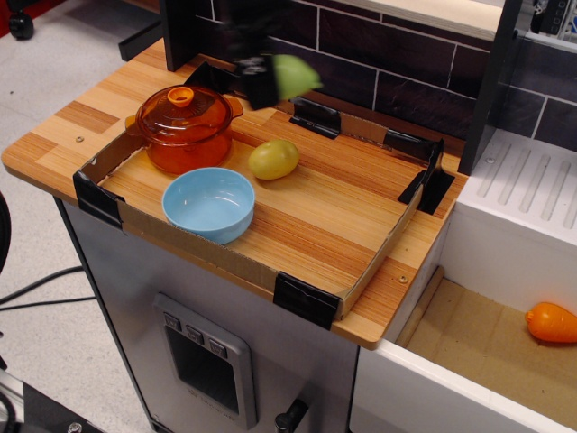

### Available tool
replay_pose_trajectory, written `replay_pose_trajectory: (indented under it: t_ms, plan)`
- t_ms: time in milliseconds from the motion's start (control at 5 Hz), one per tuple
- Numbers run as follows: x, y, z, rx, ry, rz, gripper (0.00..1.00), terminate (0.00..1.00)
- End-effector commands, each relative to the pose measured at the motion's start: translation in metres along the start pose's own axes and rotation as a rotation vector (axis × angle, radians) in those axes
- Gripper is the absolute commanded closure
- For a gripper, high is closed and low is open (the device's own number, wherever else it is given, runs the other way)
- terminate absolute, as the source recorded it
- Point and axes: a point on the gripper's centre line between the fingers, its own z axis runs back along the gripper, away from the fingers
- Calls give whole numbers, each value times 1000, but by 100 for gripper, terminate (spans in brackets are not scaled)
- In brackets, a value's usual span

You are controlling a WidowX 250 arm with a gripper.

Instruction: Put pear in bowl

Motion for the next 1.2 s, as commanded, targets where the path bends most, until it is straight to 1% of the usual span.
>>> replay_pose_trajectory:
  t_ms: [0,200,400,800,1000]
  plan:
    - [-75,-23,28,6,53,-141,100,0]
    - [-89,-32,12,10,72,-180,100,0]
    - [-84,-30,5,32,79,-135,100,0]
    - [-70,-23,-7,90,100,-94,100,0]
    - [-69,-22,-13,92,155,-62,0,0]
